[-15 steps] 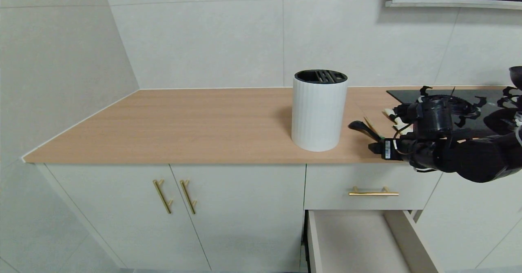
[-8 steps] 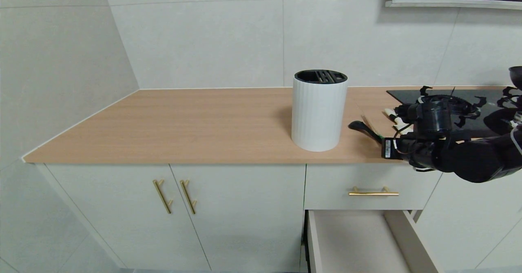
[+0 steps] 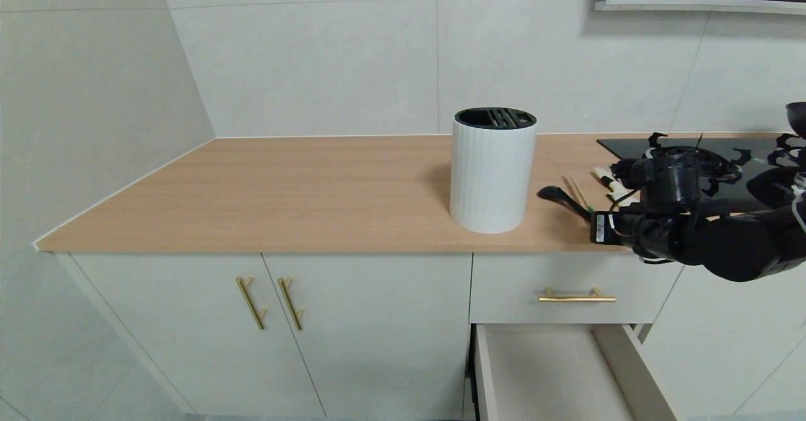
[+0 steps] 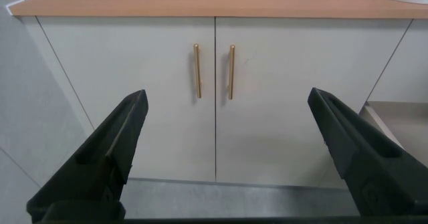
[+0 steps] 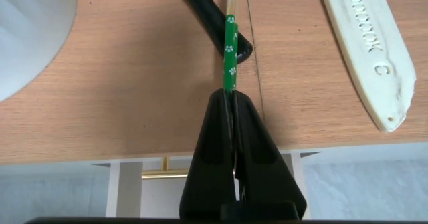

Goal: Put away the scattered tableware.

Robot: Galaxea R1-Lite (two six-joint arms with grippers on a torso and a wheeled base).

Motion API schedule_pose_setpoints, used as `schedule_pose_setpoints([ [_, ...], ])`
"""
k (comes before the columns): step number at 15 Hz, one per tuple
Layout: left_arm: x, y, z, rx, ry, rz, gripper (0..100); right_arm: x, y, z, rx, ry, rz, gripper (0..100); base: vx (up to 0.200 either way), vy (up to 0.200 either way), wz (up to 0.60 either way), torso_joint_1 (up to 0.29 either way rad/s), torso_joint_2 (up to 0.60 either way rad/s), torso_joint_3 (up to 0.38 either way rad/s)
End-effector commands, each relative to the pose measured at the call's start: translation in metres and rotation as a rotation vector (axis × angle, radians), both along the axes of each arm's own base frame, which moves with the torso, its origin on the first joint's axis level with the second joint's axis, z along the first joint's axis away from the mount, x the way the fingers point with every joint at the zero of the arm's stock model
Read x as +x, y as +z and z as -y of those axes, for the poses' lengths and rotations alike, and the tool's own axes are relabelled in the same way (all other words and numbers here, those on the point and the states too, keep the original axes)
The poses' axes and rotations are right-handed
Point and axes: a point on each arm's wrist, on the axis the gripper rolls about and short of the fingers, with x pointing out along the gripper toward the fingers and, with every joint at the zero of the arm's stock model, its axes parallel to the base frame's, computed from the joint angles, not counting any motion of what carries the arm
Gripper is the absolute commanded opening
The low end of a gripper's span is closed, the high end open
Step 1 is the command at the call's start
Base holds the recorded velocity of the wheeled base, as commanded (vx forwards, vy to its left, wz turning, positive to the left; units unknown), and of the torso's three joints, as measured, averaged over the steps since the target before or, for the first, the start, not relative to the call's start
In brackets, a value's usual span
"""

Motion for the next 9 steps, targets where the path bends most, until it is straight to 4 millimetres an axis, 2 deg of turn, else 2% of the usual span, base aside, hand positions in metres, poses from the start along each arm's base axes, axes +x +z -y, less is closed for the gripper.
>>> schedule_pose_setpoints([
  [1,0.000,0.000,0.000,-0.001,0.000,-0.001,100,-0.004,0.010,0.000,0.007,0.002,0.027,0,0.000,0.000,0.00,0.000,0.00,0.000],
  [9,0.000,0.000,0.000,-0.001,0.000,-0.001,100,-0.044,0.053,0.007,0.030,0.017,0.129,0,0.000,0.000,0.00,0.000,0.00,0.000],
])
